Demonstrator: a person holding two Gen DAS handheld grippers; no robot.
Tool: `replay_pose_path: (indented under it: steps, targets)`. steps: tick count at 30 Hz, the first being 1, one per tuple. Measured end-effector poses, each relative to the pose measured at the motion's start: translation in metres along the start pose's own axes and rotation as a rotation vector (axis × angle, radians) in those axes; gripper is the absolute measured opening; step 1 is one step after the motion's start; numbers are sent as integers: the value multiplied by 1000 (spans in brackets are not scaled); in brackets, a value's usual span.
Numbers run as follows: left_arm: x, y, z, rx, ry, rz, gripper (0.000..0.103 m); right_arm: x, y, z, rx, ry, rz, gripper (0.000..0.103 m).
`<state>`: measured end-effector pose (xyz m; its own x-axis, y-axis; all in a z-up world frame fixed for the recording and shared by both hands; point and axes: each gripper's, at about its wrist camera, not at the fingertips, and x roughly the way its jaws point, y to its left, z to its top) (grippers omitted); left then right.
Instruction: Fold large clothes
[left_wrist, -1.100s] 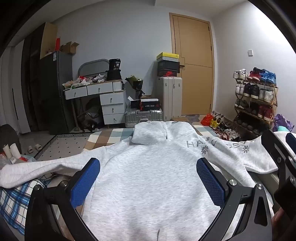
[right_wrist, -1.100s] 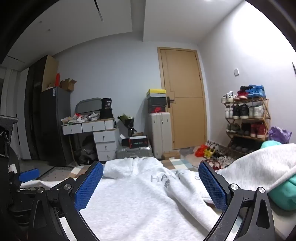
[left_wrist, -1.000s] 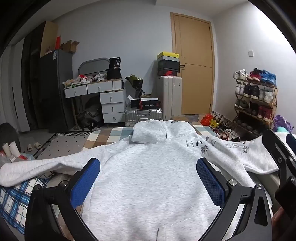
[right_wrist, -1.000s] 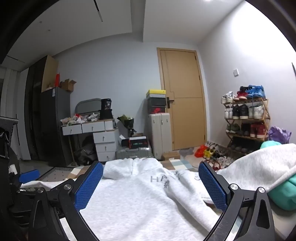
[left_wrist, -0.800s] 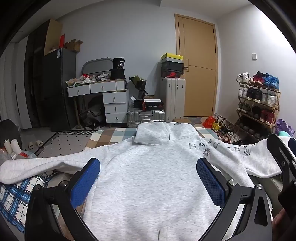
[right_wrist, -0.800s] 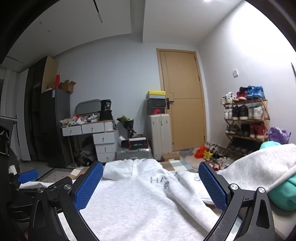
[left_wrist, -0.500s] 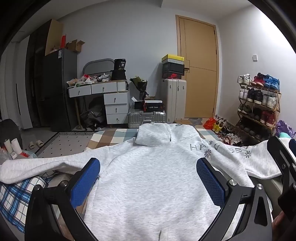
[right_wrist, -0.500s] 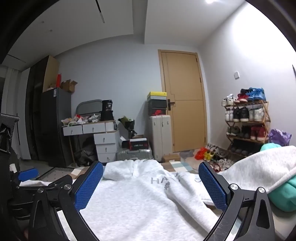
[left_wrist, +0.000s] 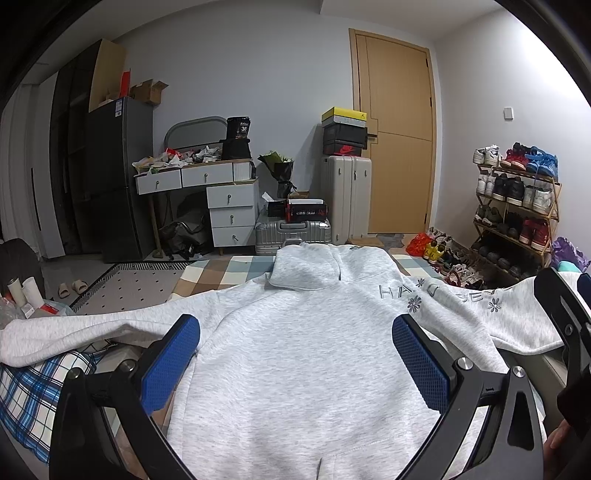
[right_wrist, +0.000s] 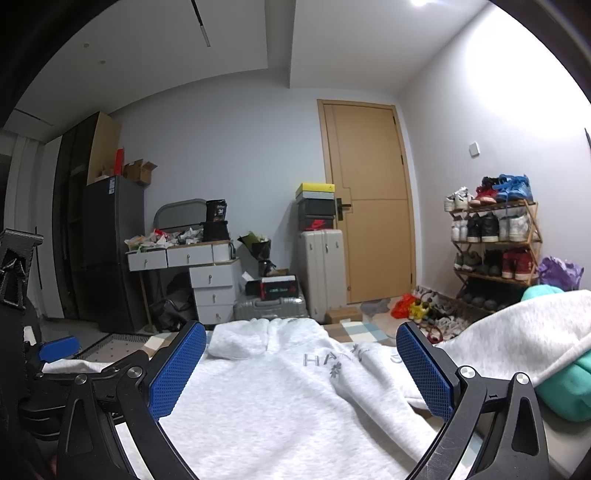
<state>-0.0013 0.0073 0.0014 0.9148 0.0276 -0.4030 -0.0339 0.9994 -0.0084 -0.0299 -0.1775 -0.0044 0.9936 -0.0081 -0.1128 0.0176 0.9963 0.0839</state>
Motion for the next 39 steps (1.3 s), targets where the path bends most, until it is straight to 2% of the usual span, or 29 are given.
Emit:
replay_pose_path:
  steps: [39]
  targets:
    - [1, -1, -5, 11, -11, 11, 102, 3, 4, -5, -4, 24, 8, 103]
